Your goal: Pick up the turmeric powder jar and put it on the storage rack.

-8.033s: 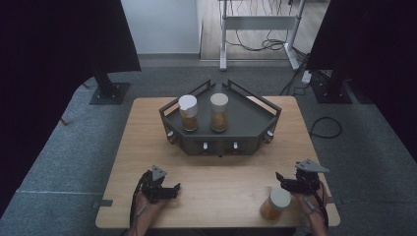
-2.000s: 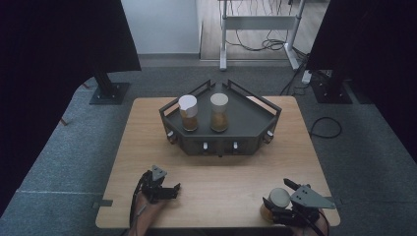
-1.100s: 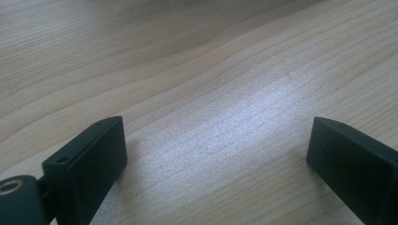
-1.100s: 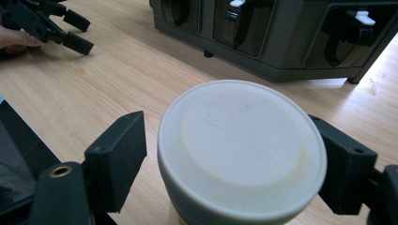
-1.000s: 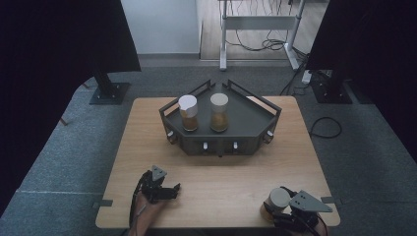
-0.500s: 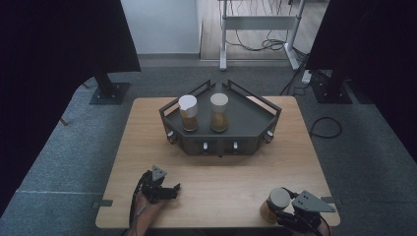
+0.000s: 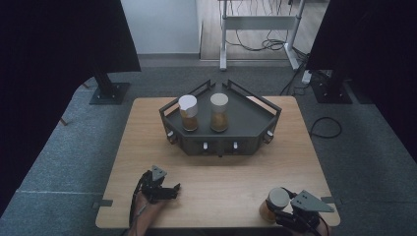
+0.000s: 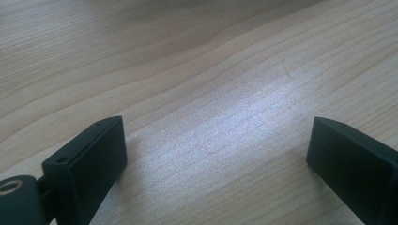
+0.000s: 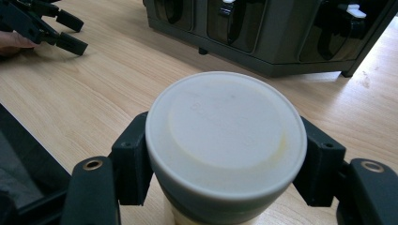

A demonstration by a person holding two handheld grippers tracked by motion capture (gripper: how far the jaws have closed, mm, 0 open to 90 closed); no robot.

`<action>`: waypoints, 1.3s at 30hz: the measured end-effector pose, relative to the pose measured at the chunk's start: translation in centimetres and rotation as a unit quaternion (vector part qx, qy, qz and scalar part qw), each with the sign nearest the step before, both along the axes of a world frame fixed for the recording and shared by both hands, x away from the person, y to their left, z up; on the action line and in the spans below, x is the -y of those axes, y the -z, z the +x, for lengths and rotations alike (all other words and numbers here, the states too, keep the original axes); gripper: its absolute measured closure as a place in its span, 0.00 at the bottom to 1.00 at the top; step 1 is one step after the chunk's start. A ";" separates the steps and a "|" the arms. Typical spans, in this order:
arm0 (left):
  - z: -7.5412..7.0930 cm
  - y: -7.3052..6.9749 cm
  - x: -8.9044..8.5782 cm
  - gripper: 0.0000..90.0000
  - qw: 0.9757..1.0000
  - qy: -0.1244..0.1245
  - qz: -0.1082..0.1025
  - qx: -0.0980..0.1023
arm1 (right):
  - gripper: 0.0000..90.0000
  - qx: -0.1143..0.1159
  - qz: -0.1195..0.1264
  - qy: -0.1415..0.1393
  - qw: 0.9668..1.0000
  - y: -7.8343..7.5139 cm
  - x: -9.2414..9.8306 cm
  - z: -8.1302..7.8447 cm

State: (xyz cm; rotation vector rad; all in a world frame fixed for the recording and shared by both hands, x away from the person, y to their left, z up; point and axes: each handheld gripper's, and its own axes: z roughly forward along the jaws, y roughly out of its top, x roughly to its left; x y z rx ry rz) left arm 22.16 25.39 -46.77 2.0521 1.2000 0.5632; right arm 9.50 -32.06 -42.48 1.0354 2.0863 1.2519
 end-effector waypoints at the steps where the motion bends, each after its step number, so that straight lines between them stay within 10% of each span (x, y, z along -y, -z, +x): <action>1: 0.0 0.0 0.0 0.05 1.000 0.000 0.000 0.000 | 0.37 -0.001 -0.001 -0.001 1.000 -0.1 0.0 0.0; 39: 0.0 0.0 0.0 0.05 1.000 0.001 0.000 0.000 | 0.37 0.022 0.007 0.004 1.000 -4.2 -1.1 1.9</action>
